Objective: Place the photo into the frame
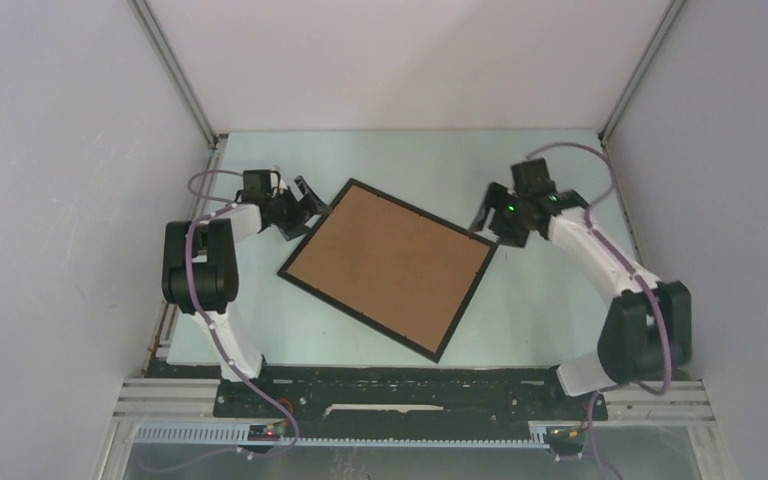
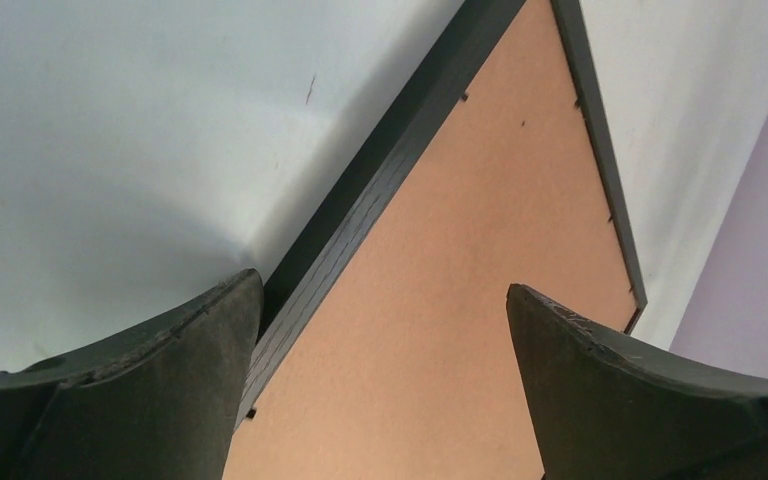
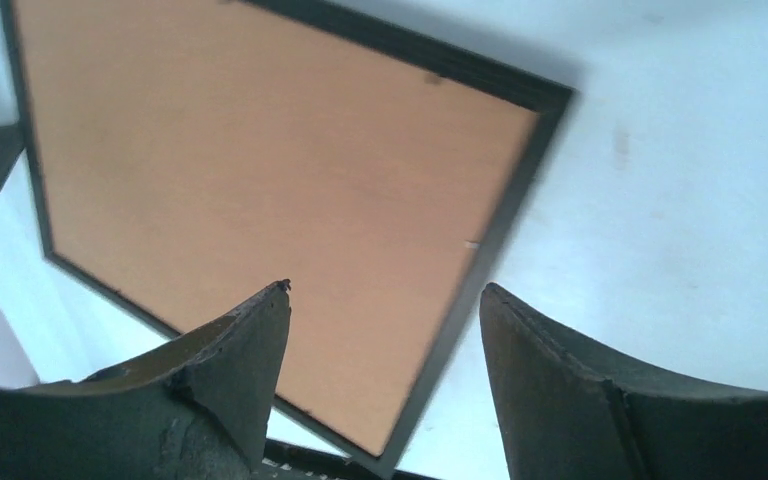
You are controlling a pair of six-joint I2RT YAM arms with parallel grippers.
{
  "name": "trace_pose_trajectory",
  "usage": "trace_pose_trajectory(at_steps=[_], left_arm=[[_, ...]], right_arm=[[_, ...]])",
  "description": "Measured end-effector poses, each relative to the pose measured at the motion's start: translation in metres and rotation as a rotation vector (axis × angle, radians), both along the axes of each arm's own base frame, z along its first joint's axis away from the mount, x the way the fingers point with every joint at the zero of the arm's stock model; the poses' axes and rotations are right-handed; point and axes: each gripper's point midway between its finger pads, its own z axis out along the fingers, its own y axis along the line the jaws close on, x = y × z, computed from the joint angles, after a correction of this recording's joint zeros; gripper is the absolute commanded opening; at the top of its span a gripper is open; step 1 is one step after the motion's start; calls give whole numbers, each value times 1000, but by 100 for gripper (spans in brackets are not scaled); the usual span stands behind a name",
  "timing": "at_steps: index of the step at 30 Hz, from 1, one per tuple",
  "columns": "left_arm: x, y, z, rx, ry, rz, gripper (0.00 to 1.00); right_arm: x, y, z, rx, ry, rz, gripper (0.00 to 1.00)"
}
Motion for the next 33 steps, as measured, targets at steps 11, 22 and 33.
trace_pose_trajectory(at_steps=[11,22,33], left_arm=[[-35,1,-5,8,-15,23,100],[-77,6,-5,2,-139,170,100],[-84,8,-5,-42,-139,180,100]], right_arm=[[-63,-48,-118,64,271,-95,78],[9,-21,-113,107,189,-11,76],[-75,-51,-108,133,207,-47,44]])
